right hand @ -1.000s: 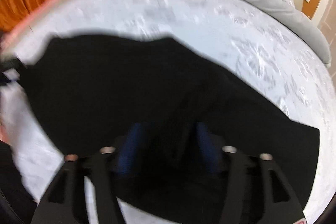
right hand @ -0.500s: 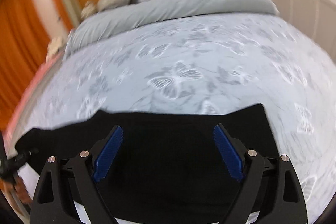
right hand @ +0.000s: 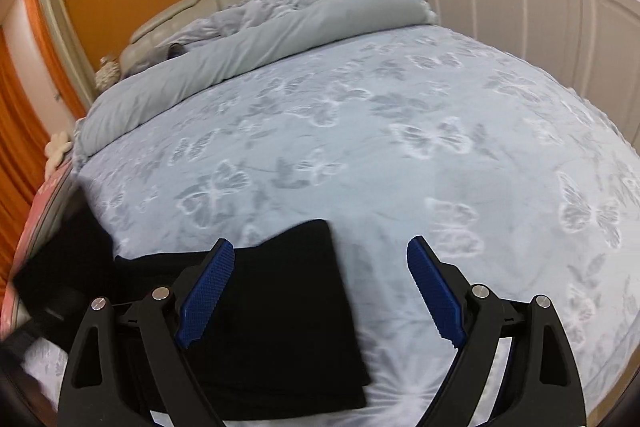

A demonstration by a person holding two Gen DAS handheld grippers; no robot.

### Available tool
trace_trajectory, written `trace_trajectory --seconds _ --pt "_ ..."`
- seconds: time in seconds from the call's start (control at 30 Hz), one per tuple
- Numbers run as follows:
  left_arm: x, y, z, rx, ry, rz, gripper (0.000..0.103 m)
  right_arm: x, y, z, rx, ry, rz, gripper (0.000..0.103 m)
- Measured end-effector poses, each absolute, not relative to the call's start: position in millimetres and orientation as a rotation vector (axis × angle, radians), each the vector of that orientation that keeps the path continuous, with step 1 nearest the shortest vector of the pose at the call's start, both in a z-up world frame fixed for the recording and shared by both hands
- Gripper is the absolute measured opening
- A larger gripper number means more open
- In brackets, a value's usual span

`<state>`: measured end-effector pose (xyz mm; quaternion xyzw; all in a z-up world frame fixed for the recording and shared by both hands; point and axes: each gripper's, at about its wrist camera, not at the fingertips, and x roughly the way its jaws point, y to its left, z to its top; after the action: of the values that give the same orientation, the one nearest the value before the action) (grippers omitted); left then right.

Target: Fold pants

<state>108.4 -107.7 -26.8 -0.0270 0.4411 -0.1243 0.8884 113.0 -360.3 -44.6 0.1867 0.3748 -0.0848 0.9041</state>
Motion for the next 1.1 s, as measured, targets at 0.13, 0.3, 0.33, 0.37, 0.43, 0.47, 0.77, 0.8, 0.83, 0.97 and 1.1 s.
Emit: trace_trajectory --seconds 0.13,0.3,0.33,0.37,0.43,0.47,0.77,0.8,0.83,0.97,1.1 --pt "98 -155 -82 0.031 1.03 -0.328 0.06 110 -377 -57 0.41 0.817 -0.166 0.086" --pt "46 -146 -36 0.131 0.805 -0.36 0.094 110 -367 -61 0.43 0.845 -0.038 0.086" --pt "40 -135 -24 0.126 0.78 -0.372 0.097 112 -361 -62 0.427 0.853 -0.005 0.086" --pt "40 -127 -14 0.118 0.761 -0.375 0.097 114 -353 -62 0.42 0.863 0.025 0.086" --pt "38 -94 8 0.099 0.702 -0.338 0.098 121 -332 -67 0.42 0.896 0.111 0.086" --pt "40 -84 13 0.096 0.692 -0.31 0.098 125 -316 -72 0.428 0.925 0.167 0.086" --pt "100 63 -35 -0.139 0.82 0.015 0.098 159 -239 -125 0.344 1.119 0.239 0.089" --pt "100 69 -37 -0.139 0.825 0.022 0.098 160 -233 -126 0.328 1.109 0.225 0.089" --pt "97 76 -35 -0.138 0.808 0.03 0.098 161 -227 -125 0.314 1.097 0.238 0.089" --pt "85 79 -26 -0.071 0.741 0.062 0.098 162 -210 -119 0.311 1.063 0.294 0.026" --pt "87 80 -28 -0.093 0.769 0.032 0.098 153 -220 -73 0.391 0.949 0.347 0.013"
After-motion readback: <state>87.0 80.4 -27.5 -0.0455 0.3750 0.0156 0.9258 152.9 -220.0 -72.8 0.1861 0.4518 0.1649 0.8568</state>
